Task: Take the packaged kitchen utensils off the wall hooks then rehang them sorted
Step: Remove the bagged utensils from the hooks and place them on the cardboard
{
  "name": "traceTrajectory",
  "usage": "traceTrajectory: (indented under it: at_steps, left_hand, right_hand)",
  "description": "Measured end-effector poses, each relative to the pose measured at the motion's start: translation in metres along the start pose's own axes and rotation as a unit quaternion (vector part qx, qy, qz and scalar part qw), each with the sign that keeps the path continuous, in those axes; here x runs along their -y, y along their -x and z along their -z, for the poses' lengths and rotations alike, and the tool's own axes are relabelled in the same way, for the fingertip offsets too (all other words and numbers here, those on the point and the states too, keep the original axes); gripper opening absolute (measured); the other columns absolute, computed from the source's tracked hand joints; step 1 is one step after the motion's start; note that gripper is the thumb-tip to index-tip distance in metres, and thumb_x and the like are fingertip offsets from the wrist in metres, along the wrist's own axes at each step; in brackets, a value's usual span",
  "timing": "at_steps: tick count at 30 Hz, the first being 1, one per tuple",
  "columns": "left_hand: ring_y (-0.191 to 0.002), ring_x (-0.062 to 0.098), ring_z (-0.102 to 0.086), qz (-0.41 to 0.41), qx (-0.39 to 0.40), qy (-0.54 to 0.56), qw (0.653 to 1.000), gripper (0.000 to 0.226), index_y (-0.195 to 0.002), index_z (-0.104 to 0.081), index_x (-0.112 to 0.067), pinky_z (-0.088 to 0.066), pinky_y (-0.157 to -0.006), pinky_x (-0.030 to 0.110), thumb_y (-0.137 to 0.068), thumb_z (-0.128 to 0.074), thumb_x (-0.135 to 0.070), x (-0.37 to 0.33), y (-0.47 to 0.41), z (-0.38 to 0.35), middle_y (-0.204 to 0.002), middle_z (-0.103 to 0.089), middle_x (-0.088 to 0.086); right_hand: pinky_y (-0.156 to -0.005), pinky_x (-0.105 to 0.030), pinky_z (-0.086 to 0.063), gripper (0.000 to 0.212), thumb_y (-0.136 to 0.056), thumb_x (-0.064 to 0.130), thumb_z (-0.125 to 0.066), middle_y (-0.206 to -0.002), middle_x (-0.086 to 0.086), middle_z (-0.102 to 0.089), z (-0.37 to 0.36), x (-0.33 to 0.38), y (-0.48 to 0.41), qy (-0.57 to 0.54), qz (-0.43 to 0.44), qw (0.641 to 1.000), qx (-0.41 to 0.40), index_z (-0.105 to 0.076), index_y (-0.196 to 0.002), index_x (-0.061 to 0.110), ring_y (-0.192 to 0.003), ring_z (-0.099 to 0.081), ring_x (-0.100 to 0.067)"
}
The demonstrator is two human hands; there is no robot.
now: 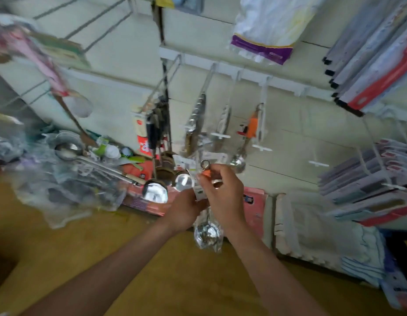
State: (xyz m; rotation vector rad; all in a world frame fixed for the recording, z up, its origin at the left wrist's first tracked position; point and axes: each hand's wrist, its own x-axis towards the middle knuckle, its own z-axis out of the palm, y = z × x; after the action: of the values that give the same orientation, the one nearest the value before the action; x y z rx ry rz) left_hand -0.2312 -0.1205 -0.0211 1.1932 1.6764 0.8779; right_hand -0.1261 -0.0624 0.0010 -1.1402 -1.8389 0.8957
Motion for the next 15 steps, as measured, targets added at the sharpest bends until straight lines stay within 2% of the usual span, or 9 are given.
traceTrajectory:
  at_steps: [2,4,5,7,8,10,11,15]
  left_hand:
    - [-0.061,-0.002,-0.06,0.026,-0.027,0.02,0.999,0.022,-0.077,-0.065,-0.029,-0.046,-0.057,0.026,-0.092,-0.061,-0.013,0.013,0.018,0.027,-0.067,-0.068,-0.013]
    - [-0.068,0.017,-0.068,0.057,-0.053,0.03,0.996,0.013,-0.079,-0.068,-0.022,-0.054,-0.065,0.044,-0.09,-0.062,-0.023,0.027,0.039,0.059,-0.072,-0.071,0.0]
    - [-0.069,0.02,-0.069,0.067,-0.067,0.035,0.995,0.013,-0.08,-0.068,-0.019,-0.055,-0.068,0.047,-0.089,-0.063,-0.026,0.036,0.051,0.077,-0.072,-0.072,0.003]
    - [-0.065,0.006,-0.066,0.067,-0.105,0.072,0.99,0.01,-0.081,-0.066,-0.02,-0.053,-0.065,0.04,-0.091,-0.065,-0.018,0.053,0.079,0.112,-0.068,-0.07,-0.007]
    - [-0.062,-0.003,-0.062,0.07,-0.125,0.085,0.986,0.015,-0.082,-0.065,-0.023,-0.052,-0.062,0.029,-0.091,-0.065,-0.012,0.06,0.095,0.132,-0.066,-0.069,-0.015]
    - [-0.061,-0.006,-0.059,0.085,-0.16,0.097,0.979,0.018,-0.085,-0.066,-0.023,-0.048,-0.06,0.019,-0.091,-0.064,-0.007,0.075,0.129,0.172,-0.065,-0.068,-0.018]
    - [-0.064,-0.002,-0.06,0.096,-0.18,0.099,0.974,0.014,-0.087,-0.067,-0.02,-0.05,-0.061,0.021,-0.091,-0.064,-0.007,0.086,0.147,0.194,-0.068,-0.068,-0.016]
    - [-0.075,0.023,-0.067,0.166,-0.264,0.092,0.946,0.007,-0.088,-0.07,-0.019,-0.056,-0.073,0.046,-0.09,-0.063,-0.016,0.135,0.215,0.275,-0.079,-0.073,0.003]
  right_hand:
    - [-0.079,-0.037,-0.054,0.028,-0.085,0.026,-0.078,-0.097,-0.002,-0.069,-0.029,0.016,0.005,0.002,0.014,1.0,0.023,-0.067,-0.105,0.011,-0.09,-0.065,-0.017]
    - [-0.079,-0.037,-0.054,0.027,-0.087,0.028,-0.076,-0.098,0.0,-0.068,-0.064,0.037,0.014,-0.005,0.03,0.998,0.057,-0.066,-0.107,0.013,-0.09,-0.065,-0.015]
    - [-0.079,-0.037,-0.054,0.027,-0.087,0.031,-0.075,-0.098,0.002,-0.068,-0.083,0.05,0.019,-0.01,0.032,0.997,0.075,-0.066,-0.107,0.015,-0.09,-0.065,-0.014]
    - [-0.079,-0.035,-0.055,0.028,-0.087,0.034,-0.074,-0.099,0.003,-0.068,-0.124,0.078,0.029,-0.021,0.045,0.994,0.102,-0.066,-0.108,0.018,-0.088,-0.065,-0.012]
    - [-0.078,-0.033,-0.054,0.028,-0.086,0.035,-0.073,-0.098,0.003,-0.068,-0.146,0.093,0.036,-0.029,0.061,0.991,0.114,-0.066,-0.107,0.017,-0.087,-0.065,-0.012]
    - [-0.077,-0.028,-0.053,0.028,-0.084,0.034,-0.074,-0.093,0.005,-0.066,-0.191,0.127,0.051,-0.043,0.089,0.985,0.142,-0.067,-0.103,0.015,-0.084,-0.064,-0.011]
    - [-0.076,-0.026,-0.052,0.027,-0.083,0.032,-0.076,-0.091,0.006,-0.066,-0.213,0.146,0.059,-0.046,0.097,0.981,0.162,-0.067,-0.102,0.015,-0.083,-0.063,-0.011]
    - [-0.074,-0.031,-0.053,0.023,-0.084,0.025,-0.079,-0.089,0.003,-0.067,-0.301,0.218,0.098,-0.059,0.164,0.96,0.219,-0.067,-0.101,0.015,-0.08,-0.062,-0.013]
